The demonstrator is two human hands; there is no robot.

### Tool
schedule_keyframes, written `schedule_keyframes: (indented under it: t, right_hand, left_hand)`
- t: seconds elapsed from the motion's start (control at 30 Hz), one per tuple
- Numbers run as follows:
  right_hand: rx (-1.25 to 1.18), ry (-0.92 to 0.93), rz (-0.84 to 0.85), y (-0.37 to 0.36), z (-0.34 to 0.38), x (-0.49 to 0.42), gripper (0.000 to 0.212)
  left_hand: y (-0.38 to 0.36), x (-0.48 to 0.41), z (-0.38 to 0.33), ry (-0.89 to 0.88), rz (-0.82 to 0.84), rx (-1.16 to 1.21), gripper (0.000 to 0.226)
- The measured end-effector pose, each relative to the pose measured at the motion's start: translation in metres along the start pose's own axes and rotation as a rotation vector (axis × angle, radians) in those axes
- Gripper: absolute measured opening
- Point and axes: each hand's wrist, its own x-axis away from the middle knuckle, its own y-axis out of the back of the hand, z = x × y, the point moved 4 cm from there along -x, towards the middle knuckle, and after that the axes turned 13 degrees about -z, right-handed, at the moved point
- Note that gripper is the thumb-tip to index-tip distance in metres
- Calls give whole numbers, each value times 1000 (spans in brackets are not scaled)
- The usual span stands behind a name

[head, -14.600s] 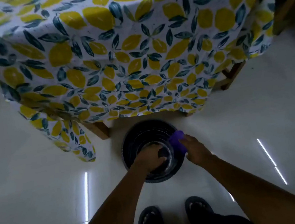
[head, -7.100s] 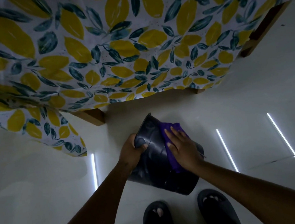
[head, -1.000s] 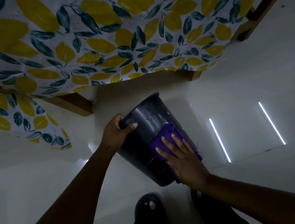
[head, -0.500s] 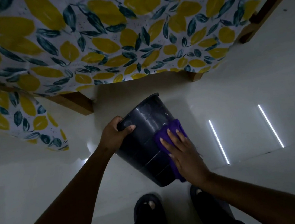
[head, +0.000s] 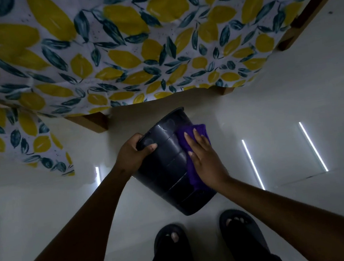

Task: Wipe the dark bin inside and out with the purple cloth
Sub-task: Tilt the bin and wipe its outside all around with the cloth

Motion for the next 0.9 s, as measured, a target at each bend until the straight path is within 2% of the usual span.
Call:
schedule_keyframes:
  t: [0.07, 0.17, 0.27, 0.33, 0.43, 0.53, 0.6, 0.67, 0.73, 0.8, 0.9]
  right_hand:
    - [94, 51, -8, 1, -8, 30, 61]
    - [308, 316, 42, -5, -2, 62, 89]
    - [305, 364, 38, -12, 12, 45, 90]
    - [254, 313, 9, -11, 18, 20, 76]
    - [143, 139, 5, -6, 10, -8, 54]
    - [10, -60, 8, -3, -1, -23, 54]
    - [-21, -130, 5, -1, -4, -17, 55]
    - [101, -42, -31, 0, 1, 4, 56]
    - [302, 212, -23, -7, 15, 31, 73]
    - [383, 383, 41, -16, 24, 42, 82]
    - [336, 369, 42, -14, 25, 14, 80]
  left_hand:
    - [1, 1, 4, 18, -6, 16, 27]
    - [3, 1, 9, 25, -10, 3, 29]
    - [6, 2, 13, 28, -9, -20, 29]
    - [4, 3, 14, 37, -17, 0, 30]
    - [0, 4, 6, 18, -53, 3, 28]
    - [-1, 3, -2, 1, -65, 6, 26]
    - [0, 4, -2, 5, -66, 14, 22]
    - [-1, 5, 0, 2, -66, 7, 19]
    - [0, 5, 3, 2, -47, -7, 21]
    - [2, 5, 9, 20, -21, -21, 27]
    - [1, 10, 16, 77, 7, 35, 25]
